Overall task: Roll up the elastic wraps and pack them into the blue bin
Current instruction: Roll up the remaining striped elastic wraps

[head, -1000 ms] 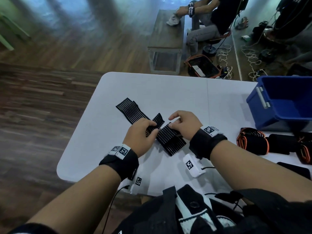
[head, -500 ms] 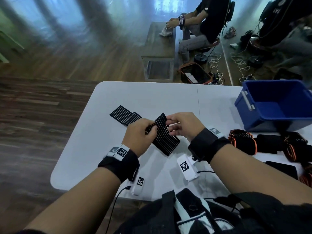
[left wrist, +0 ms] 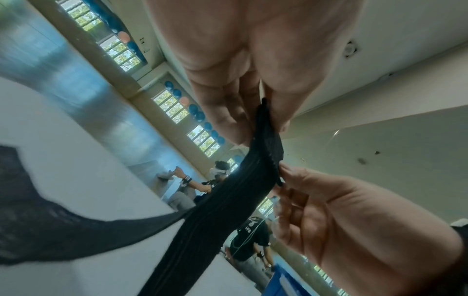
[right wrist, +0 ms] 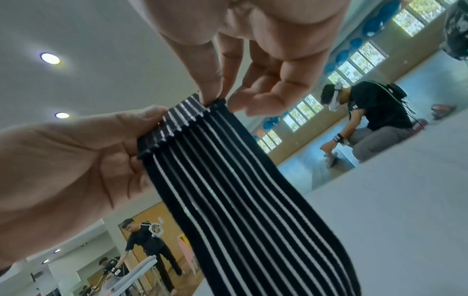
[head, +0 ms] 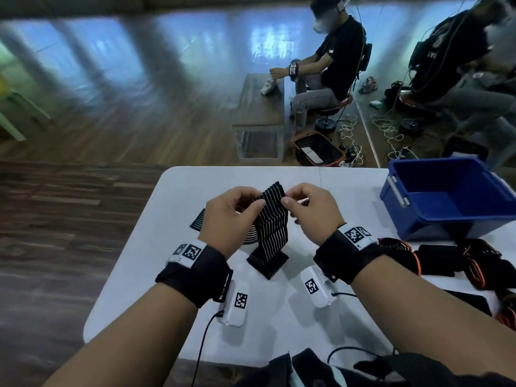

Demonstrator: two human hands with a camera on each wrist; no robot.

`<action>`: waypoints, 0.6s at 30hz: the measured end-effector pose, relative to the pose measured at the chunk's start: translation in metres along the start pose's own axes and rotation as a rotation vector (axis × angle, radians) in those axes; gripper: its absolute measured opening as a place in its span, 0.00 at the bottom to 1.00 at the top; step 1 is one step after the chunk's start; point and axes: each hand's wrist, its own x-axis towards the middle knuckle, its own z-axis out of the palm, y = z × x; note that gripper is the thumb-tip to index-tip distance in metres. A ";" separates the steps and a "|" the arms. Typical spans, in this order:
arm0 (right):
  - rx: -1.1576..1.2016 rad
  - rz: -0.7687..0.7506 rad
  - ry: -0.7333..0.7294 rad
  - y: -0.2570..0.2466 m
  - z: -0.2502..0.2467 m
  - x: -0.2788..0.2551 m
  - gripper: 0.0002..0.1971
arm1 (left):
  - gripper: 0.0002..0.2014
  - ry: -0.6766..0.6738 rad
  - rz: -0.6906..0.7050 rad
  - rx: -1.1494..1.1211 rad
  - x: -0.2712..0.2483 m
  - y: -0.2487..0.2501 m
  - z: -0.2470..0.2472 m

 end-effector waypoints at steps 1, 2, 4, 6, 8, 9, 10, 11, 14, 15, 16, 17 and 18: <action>0.016 -0.014 0.032 -0.007 -0.003 0.005 0.04 | 0.06 -0.013 0.019 -0.007 0.008 0.010 -0.002; 0.037 -0.029 0.066 -0.014 -0.007 0.010 0.05 | 0.07 -0.031 0.033 -0.023 0.015 0.021 -0.003; 0.059 -0.070 0.137 -0.028 -0.014 0.021 0.05 | 0.10 -0.065 0.074 -0.049 0.030 0.043 -0.006; 0.073 -0.115 0.188 -0.042 -0.024 0.031 0.03 | 0.14 -0.078 0.132 -0.070 0.044 0.067 -0.008; 0.076 -0.148 0.214 -0.057 -0.036 0.041 0.04 | 0.15 -0.092 0.177 -0.106 0.057 0.087 -0.011; 0.079 -0.164 0.229 -0.064 -0.041 0.045 0.04 | 0.16 -0.102 0.195 -0.124 0.063 0.096 -0.012; 0.093 -0.186 0.252 -0.072 -0.047 0.048 0.03 | 0.17 -0.110 0.208 -0.148 0.069 0.104 -0.014; 0.106 -0.205 0.274 -0.080 -0.053 0.050 0.04 | 0.18 -0.113 0.214 -0.188 0.074 0.110 -0.015; 0.127 -0.287 0.327 -0.099 -0.065 0.056 0.03 | 0.16 -0.038 0.261 -0.253 0.089 0.121 -0.016; 0.139 -0.317 0.327 -0.105 -0.067 0.056 0.04 | 0.15 -0.006 0.275 -0.259 0.093 0.122 -0.015; 0.164 -0.334 0.306 -0.110 -0.067 0.057 0.06 | 0.13 0.021 0.283 -0.264 0.095 0.123 -0.011; 0.202 -0.338 0.269 -0.114 -0.066 0.056 0.08 | 0.12 0.036 0.287 -0.271 0.096 0.124 -0.007; 0.241 -0.332 0.227 -0.117 -0.065 0.056 0.11 | 0.12 0.045 0.286 -0.270 0.097 0.125 -0.002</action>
